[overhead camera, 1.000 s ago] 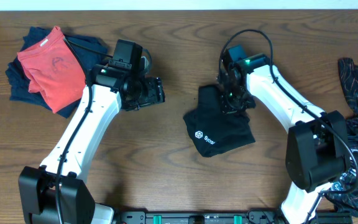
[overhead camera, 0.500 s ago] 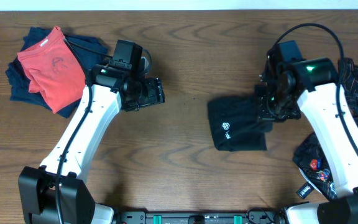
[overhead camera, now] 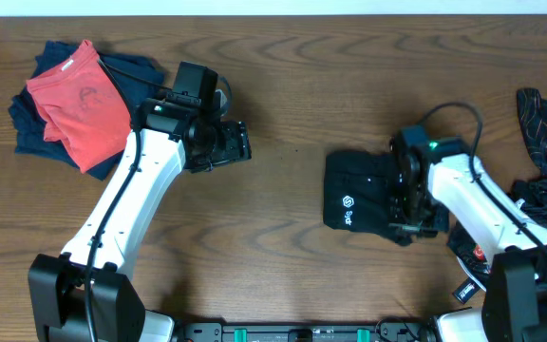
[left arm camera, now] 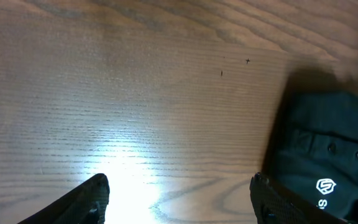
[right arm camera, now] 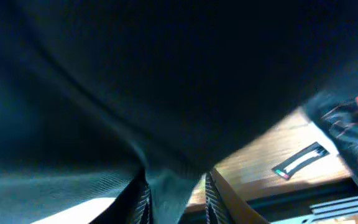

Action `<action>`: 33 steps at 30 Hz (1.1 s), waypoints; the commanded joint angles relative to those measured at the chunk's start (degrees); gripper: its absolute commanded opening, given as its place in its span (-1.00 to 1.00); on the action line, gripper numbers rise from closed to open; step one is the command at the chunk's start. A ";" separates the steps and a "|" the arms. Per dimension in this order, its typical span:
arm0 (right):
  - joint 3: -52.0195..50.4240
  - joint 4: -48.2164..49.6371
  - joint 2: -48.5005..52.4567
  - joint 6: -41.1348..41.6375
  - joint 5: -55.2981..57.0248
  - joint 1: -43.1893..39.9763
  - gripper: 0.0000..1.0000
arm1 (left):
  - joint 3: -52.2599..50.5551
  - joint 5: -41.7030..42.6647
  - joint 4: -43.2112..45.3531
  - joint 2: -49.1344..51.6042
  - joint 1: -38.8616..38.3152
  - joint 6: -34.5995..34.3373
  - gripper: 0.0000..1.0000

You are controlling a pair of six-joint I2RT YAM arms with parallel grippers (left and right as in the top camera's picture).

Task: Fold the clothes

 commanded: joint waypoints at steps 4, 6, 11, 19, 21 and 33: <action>-0.87 0.09 -0.74 5.44 0.22 -1.18 -0.54 | -0.22 2.29 1.42 0.28 -0.04 1.09 0.55; 0.85 0.02 -1.97 6.64 1.16 -2.16 -0.53 | -0.22 6.40 4.57 0.28 -0.57 2.67 0.55; 5.44 0.66 -4.94 7.28 1.53 -5.11 -0.46 | -0.22 7.67 13.99 0.66 -3.58 3.63 0.55; 6.10 -4.02 -6.64 8.26 -2.47 -5.22 -0.51 | -0.22 7.69 23.63 7.72 -10.97 5.79 0.55; 6.10 -4.02 -7.23 6.62 -4.48 -4.48 -0.49 | -0.22 8.92 24.57 10.60 -12.92 5.90 0.55; -2.43 4.42 -7.23 4.68 -9.88 -2.36 -0.54 | -0.22 12.17 30.12 24.55 -21.59 7.67 0.55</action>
